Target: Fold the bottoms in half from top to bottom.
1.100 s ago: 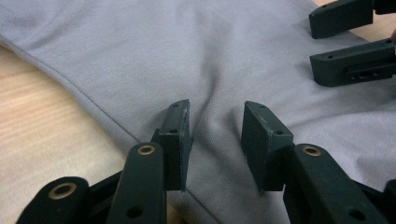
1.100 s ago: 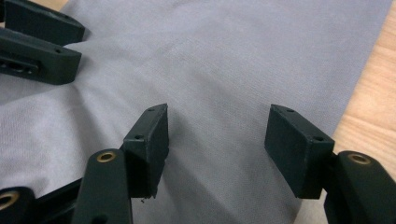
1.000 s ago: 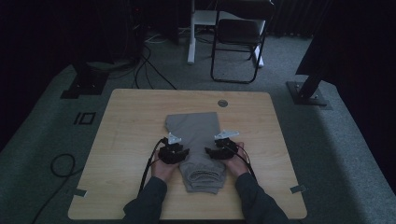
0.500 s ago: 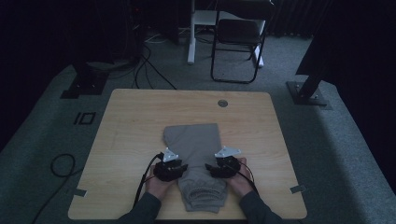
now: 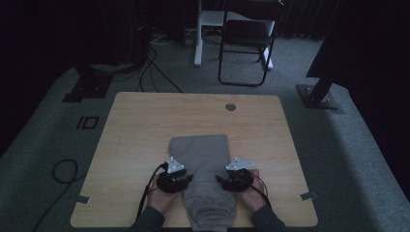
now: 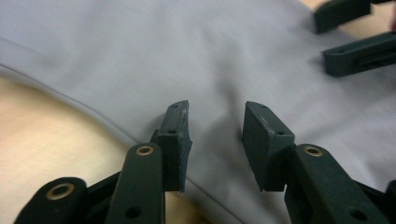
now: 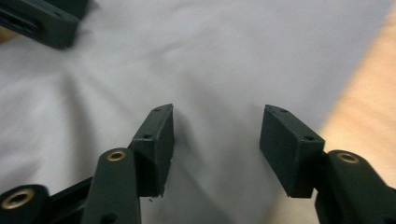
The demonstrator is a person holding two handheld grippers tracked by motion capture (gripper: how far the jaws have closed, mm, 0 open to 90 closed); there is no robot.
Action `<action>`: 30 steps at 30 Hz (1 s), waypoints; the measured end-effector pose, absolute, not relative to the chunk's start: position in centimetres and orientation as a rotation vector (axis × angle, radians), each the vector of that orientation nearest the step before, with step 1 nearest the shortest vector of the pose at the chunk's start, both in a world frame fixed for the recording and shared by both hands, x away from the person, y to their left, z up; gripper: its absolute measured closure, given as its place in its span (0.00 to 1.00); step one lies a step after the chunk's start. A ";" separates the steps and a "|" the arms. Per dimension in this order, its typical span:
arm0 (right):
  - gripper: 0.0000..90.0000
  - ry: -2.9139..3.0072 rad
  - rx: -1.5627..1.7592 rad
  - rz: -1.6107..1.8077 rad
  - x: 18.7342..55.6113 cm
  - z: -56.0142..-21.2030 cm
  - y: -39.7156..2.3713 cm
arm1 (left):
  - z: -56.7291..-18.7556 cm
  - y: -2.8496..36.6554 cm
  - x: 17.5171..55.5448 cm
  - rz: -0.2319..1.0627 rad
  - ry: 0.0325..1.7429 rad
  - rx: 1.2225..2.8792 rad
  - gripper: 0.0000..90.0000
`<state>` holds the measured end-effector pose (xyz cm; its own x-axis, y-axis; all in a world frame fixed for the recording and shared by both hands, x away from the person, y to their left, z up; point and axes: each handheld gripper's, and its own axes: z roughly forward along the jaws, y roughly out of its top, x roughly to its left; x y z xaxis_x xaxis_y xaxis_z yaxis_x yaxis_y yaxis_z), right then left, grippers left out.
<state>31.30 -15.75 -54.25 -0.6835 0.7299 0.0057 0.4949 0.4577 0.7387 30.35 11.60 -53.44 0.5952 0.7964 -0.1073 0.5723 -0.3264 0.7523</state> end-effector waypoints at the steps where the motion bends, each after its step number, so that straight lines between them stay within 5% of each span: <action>1: 0.52 2.386 1.054 1.072 31.7 -54.1 -15.9 | -53.1 12.0 31.0 0.397 1.093 2.020 0.67; 6: 0.53 2.299 1.161 1.081 35.7 -53.2 -16.7 | -51.9 13.7 35.6 0.529 1.202 1.954 0.62; 14: 0.54 2.232 1.301 1.119 42.5 -53.1 -16.4 | -53.2 14.9 41.9 0.502 1.374 1.927 0.57; 27: 0.55 2.257 1.395 1.027 47.2 -54.8 -15.3 | -54.7 14.5 43.9 0.426 1.403 1.950 0.56; 30: 0.65 2.270 1.380 1.018 47.2 -54.8 -15.2 | -54.7 14.5 43.8 0.428 1.390 1.970 0.63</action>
